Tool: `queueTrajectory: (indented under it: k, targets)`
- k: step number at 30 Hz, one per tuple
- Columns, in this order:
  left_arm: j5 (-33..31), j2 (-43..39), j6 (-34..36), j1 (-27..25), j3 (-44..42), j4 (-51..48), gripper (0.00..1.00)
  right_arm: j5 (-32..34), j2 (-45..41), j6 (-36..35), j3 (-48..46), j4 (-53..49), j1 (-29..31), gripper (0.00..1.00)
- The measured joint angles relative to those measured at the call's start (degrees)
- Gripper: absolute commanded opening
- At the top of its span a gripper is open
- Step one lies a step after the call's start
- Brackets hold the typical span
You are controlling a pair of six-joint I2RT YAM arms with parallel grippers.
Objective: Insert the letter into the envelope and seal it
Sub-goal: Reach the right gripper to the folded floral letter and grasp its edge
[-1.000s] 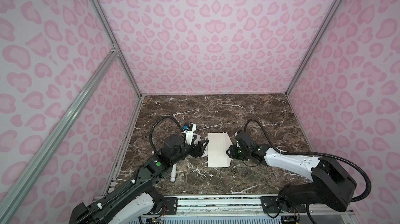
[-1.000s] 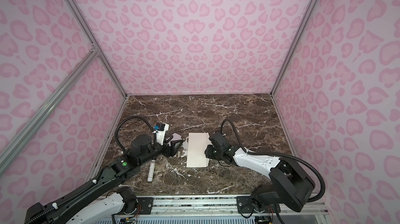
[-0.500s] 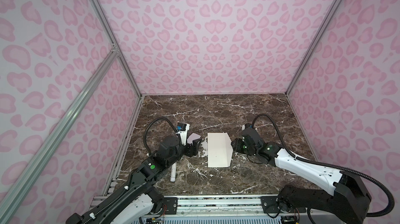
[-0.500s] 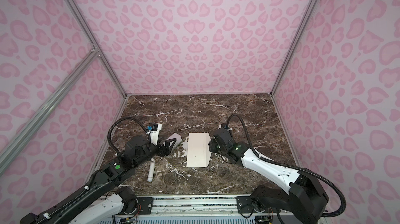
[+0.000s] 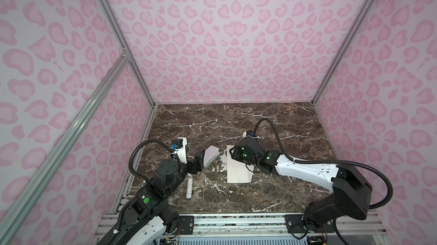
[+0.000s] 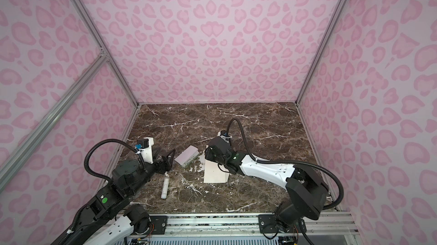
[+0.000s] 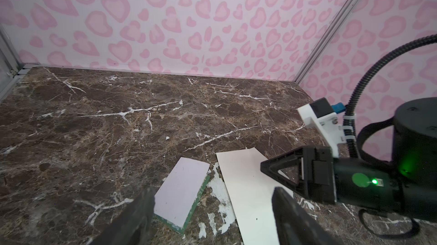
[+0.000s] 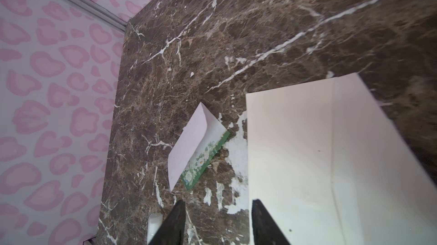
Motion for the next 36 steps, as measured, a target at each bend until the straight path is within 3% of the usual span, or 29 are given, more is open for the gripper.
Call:
queueTrajectory:
  k: [9, 24, 36]
  targets:
    - [-1.8, -3.2, 0.0, 0.0, 0.7, -4.7, 0.81, -1.6, 13.0, 5.2, 7.3, 6.9, 3.3, 0.52]
    - [-2.4, -3.9, -0.4, 0.0, 0.7, -6.1, 0.81, -1.7, 23.1, 10.1, 11.1, 13.2, 4.0, 0.46]
    - [-2.3, -4.4, -0.5, 0.0, 0.2, -6.8, 0.81, -2.2, 26.7, 12.5, 11.2, 18.9, 3.9, 0.33]
